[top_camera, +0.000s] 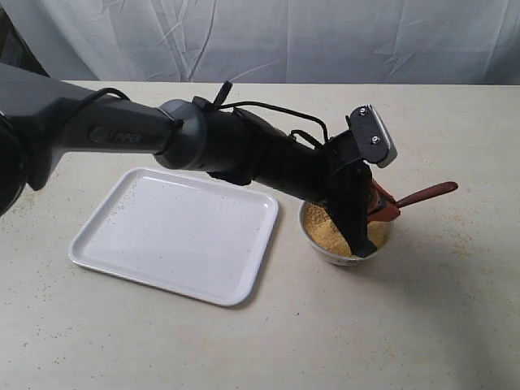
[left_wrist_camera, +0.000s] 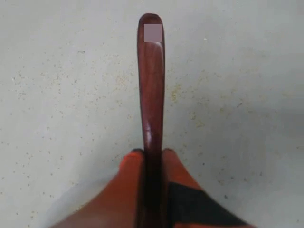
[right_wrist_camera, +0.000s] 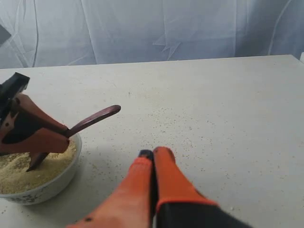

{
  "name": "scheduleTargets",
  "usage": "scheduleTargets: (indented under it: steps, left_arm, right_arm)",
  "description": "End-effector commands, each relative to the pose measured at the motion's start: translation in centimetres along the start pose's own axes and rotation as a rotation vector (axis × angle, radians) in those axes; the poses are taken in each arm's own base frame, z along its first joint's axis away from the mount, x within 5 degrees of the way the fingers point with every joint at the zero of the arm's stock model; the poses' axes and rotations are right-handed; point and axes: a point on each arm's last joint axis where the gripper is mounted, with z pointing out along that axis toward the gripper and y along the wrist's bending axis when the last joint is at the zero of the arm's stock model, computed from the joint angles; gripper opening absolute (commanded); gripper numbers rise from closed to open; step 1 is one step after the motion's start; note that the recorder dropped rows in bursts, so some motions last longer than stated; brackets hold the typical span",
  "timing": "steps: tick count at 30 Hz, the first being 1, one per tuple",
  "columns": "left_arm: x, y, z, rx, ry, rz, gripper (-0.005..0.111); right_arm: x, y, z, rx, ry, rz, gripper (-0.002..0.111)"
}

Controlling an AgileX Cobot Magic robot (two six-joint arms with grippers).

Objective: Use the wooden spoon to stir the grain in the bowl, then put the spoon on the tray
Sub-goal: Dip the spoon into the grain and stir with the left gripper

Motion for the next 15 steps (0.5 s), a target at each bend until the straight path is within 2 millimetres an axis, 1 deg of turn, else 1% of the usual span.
scheduleTargets:
  steps: [1, 2, 5, 8, 11, 12, 15]
  left_arm:
    - [-2.4, -0.1, -1.5, -0.011, -0.058, 0.02, 0.0]
    - [-2.8, -0.1, -1.8, -0.022, -0.065, 0.046, 0.0]
    - [-2.7, 0.3, -1.9, -0.069, -0.047, 0.048, 0.0]
    - [-1.7, 0.7, -1.3, -0.099, -0.01, 0.051, 0.0]
    - [-1.0, 0.8, -0.6, -0.1, -0.011, 0.059, 0.0]
    - [-0.8, 0.9, -0.4, -0.107, -0.014, 0.086, 0.0]
    - [-0.4, 1.1, -0.2, -0.128, -0.001, 0.069, 0.0]
  right_arm:
    - [0.0, 0.0, 0.0, -0.004, -0.009, -0.005, -0.001]
    - [0.0, 0.0, 0.0, -0.004, -0.009, -0.005, -0.001]
    - [0.0, 0.0, 0.0, -0.004, -0.009, -0.003, -0.001]
    - [0.0, 0.0, 0.0, -0.004, -0.009, -0.003, -0.001]
    - [0.0, 0.0, 0.0, -0.004, -0.009, -0.003, -0.001]
    - [0.0, 0.0, 0.0, -0.004, -0.009, -0.003, -0.001]
    - [0.0, 0.0, 0.0, -0.004, -0.009, -0.003, -0.001]
